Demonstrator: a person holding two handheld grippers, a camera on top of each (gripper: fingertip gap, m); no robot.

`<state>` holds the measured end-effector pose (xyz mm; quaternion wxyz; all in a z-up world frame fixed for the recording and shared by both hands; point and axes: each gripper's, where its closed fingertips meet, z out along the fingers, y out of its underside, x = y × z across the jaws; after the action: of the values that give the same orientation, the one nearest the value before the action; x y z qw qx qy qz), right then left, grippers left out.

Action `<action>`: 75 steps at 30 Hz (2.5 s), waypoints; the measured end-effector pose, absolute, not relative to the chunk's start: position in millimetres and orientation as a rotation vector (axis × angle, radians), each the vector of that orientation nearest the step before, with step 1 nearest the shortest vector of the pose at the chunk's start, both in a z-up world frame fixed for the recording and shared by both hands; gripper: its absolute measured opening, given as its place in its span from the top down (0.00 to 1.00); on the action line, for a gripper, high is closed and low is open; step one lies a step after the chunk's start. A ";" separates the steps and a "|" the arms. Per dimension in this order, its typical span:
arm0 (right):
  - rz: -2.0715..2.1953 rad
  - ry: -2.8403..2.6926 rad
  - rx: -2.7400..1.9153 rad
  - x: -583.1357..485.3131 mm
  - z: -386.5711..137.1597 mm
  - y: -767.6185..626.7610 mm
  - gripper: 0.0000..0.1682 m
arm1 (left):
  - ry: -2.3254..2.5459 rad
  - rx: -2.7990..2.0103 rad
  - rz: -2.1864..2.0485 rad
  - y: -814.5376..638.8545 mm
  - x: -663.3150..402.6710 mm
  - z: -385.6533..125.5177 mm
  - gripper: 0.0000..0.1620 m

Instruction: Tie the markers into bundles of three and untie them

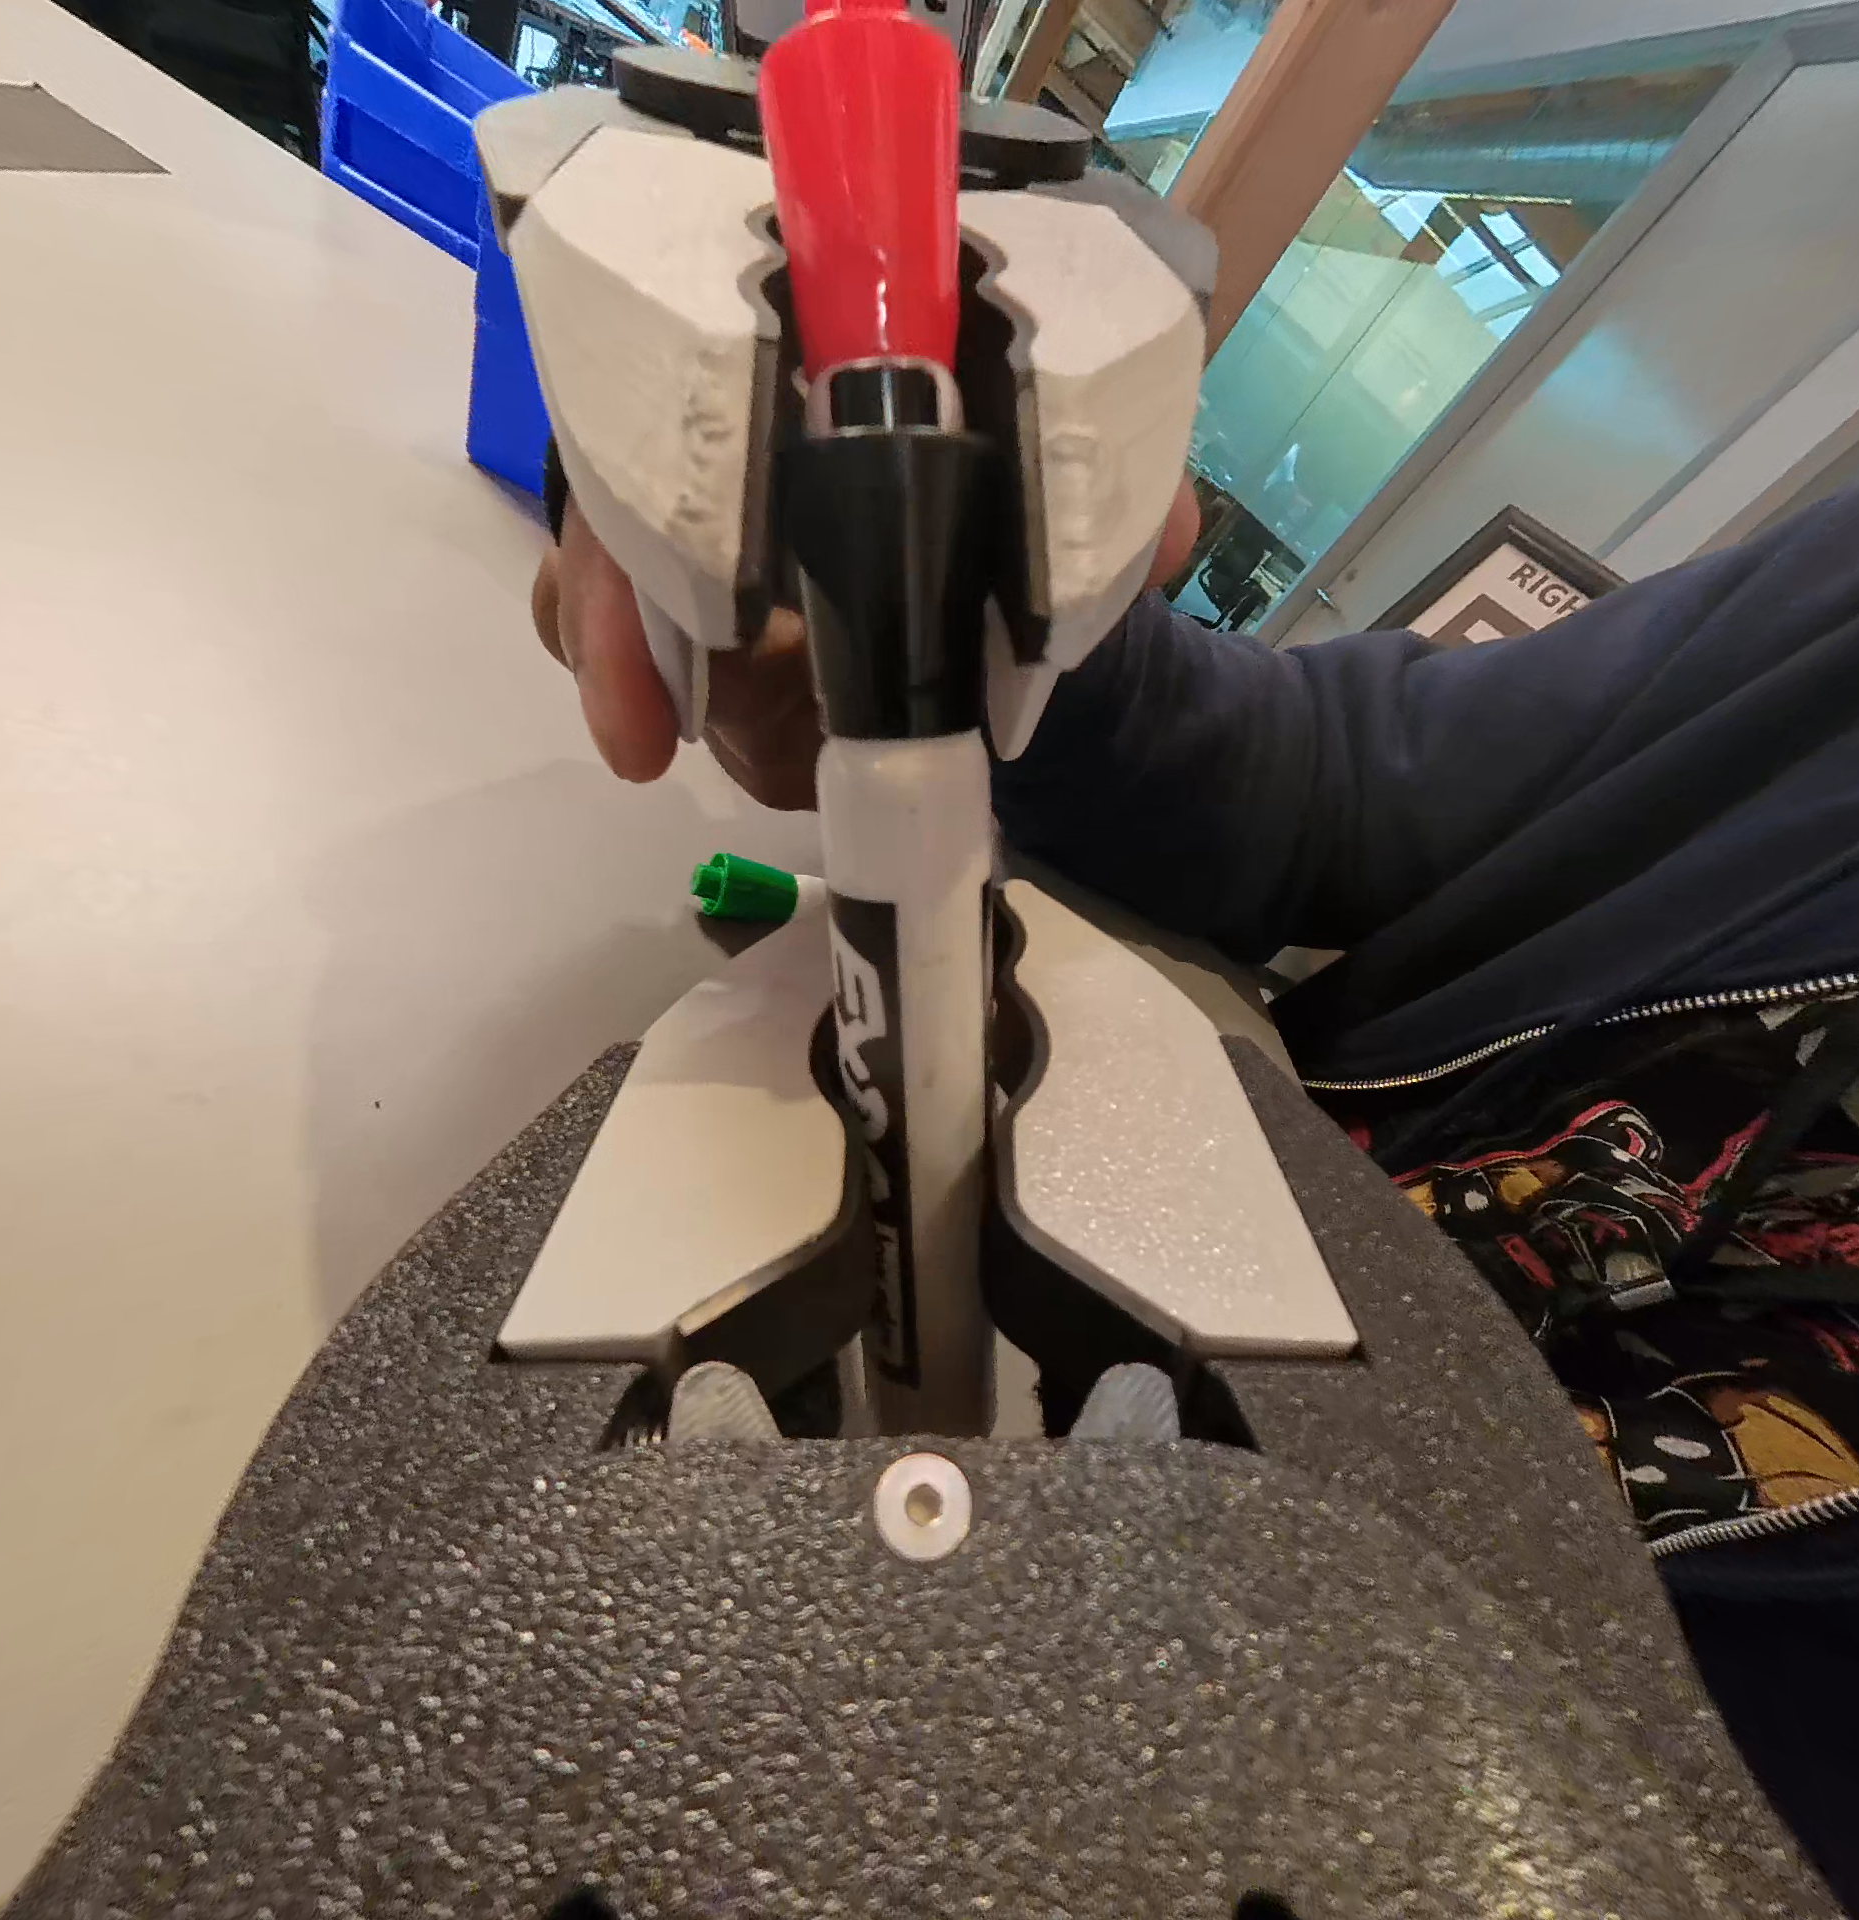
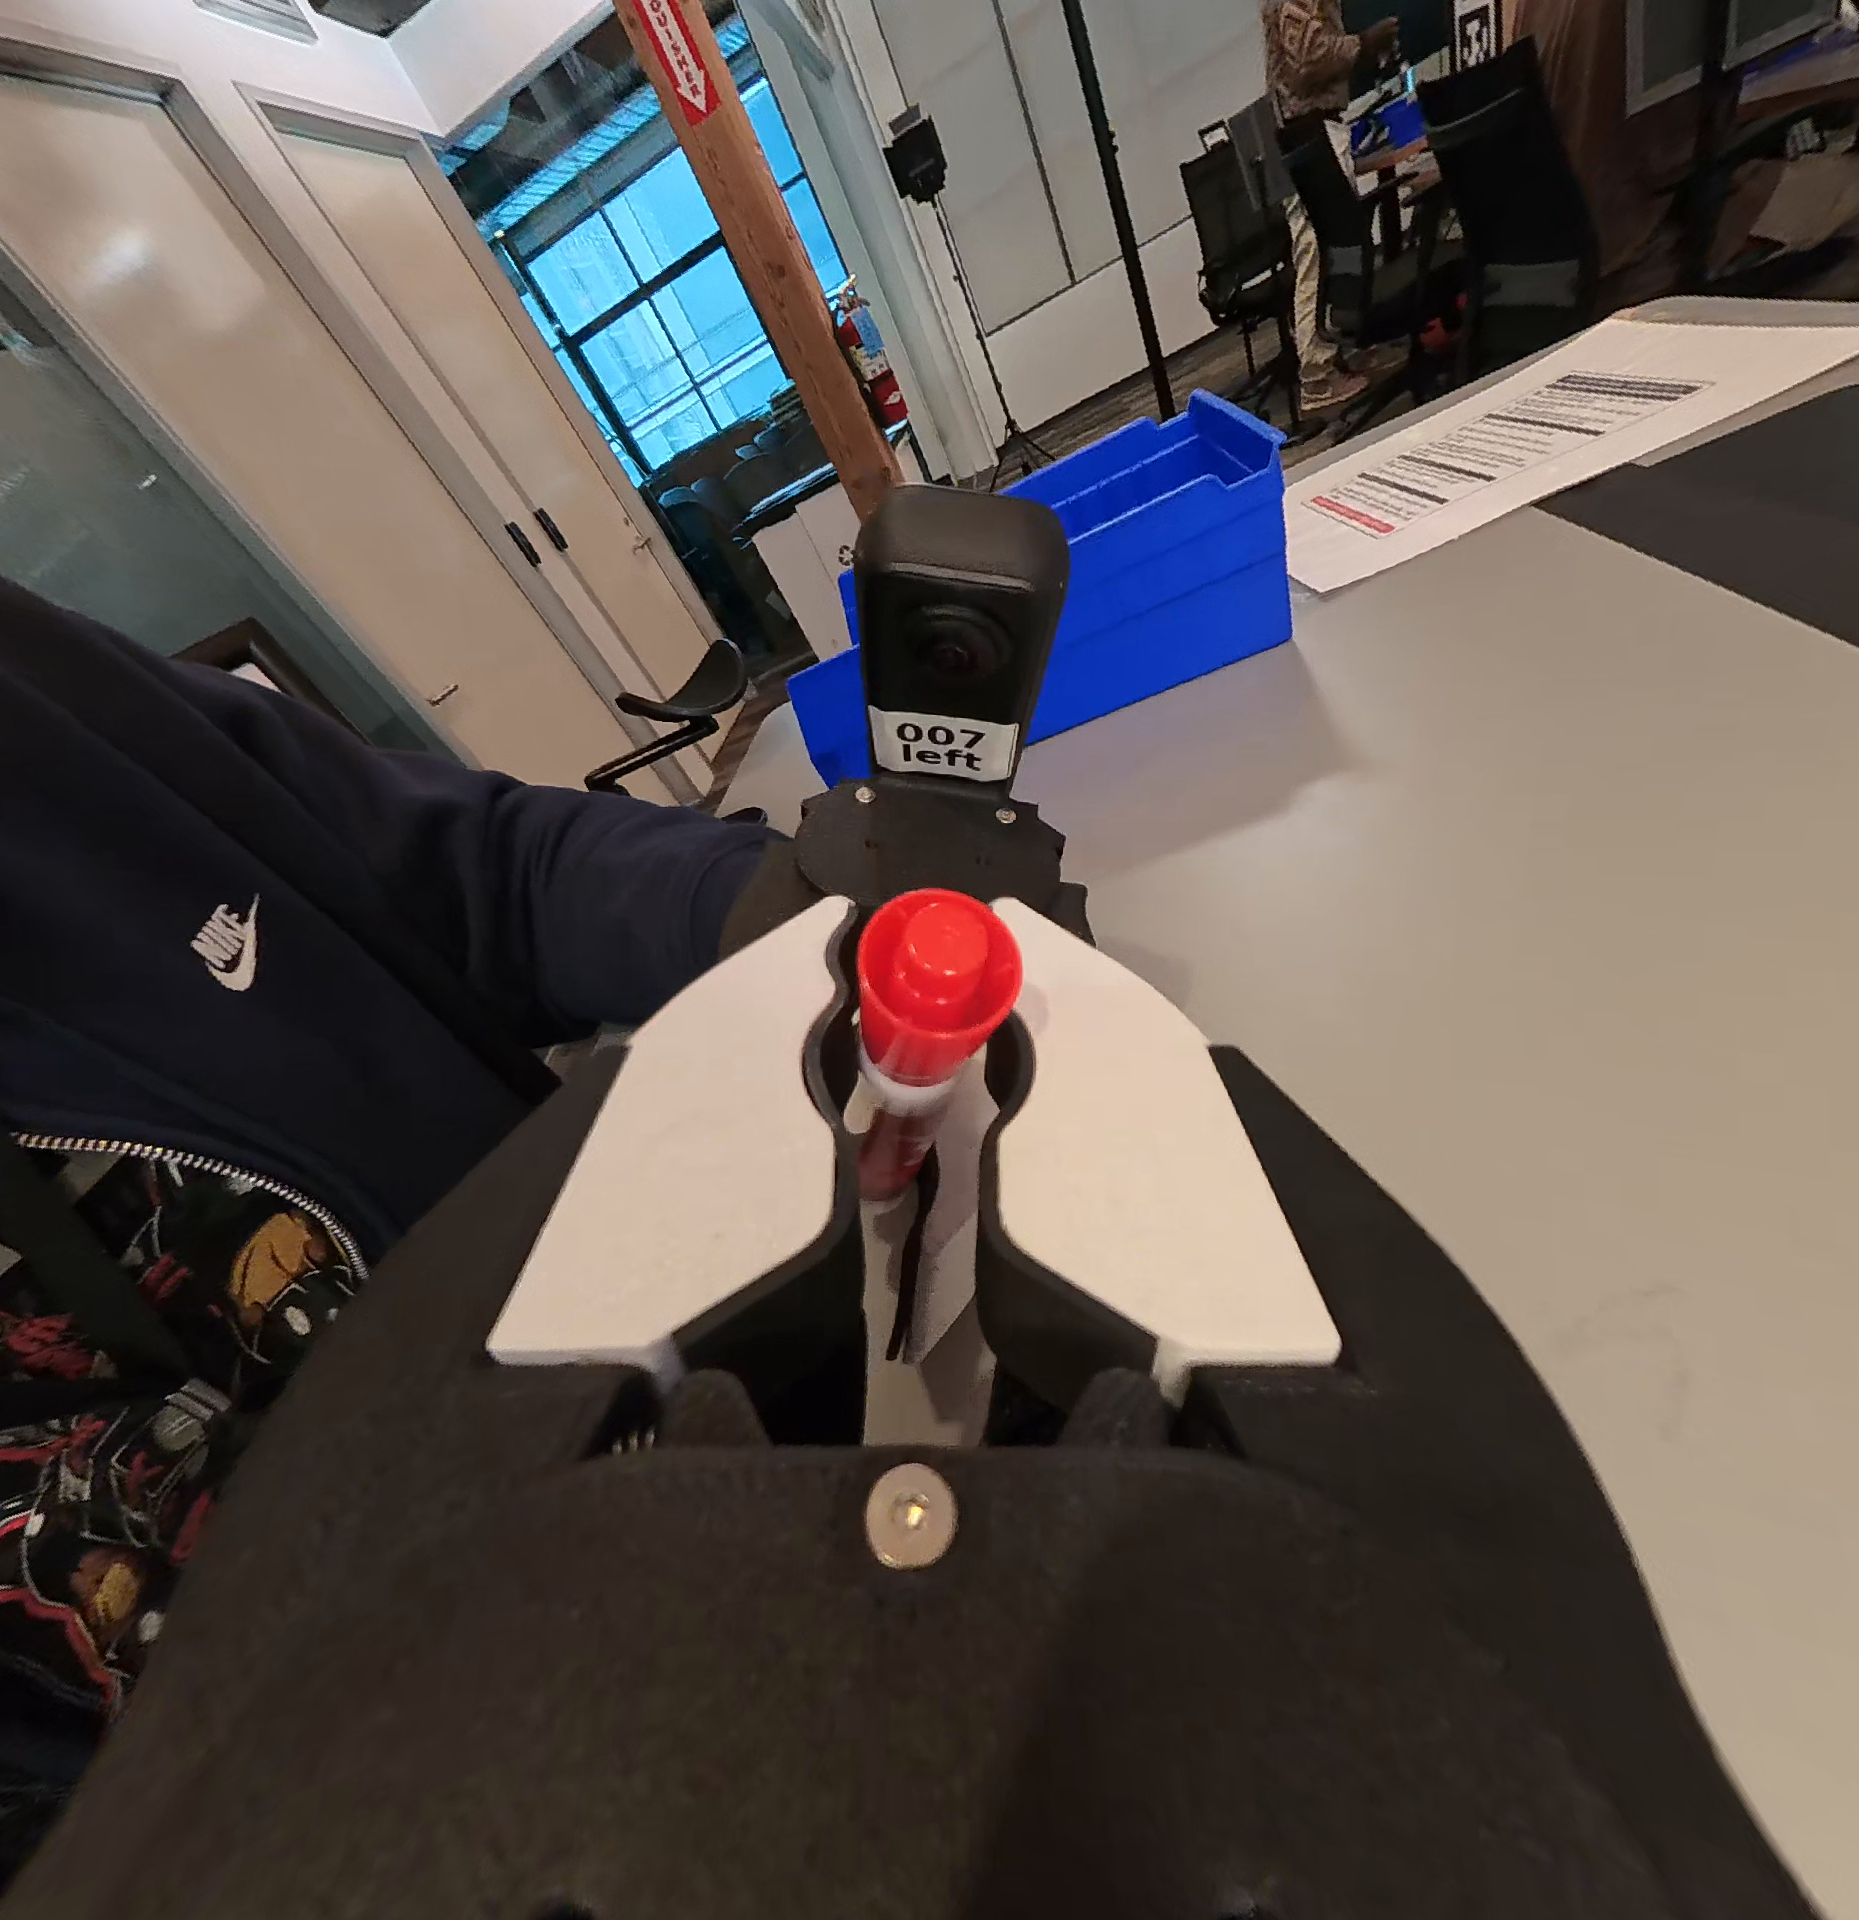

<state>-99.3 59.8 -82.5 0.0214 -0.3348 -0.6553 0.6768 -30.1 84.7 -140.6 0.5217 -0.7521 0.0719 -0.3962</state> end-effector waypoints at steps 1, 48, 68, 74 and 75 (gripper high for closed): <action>2.102 -2.035 -1.047 -99.4 -83.3 60.2 0.88 | 0.172 -1.803 -0.950 85.0 -29.9 -141.2 0.87; 2.008 -2.251 -1.077 -89.4 -105.5 38.9 0.86 | 0.202 -1.762 -0.942 79.1 -35.9 -131.1 0.87; 2.053 -2.201 -1.057 -83.3 -80.5 59.6 0.87 | 0.155 -1.636 -1.209 74.9 -16.3 -116.3 0.87; 2.086 -2.208 -1.076 -83.1 -83.0 55.3 0.88 | 0.143 -1.660 -1.224 76.2 -11.4 -119.9 0.87; 2.098 -2.202 -1.078 -83.3 -82.8 54.6 0.88 | 0.140 -1.657 -1.229 76.3 -11.2 -119.5 0.88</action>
<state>-83.3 54.6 -82.8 -0.0427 -0.3338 -0.6818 0.6495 -11.2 76.3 -119.5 0.5116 -0.6885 0.0581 -0.5107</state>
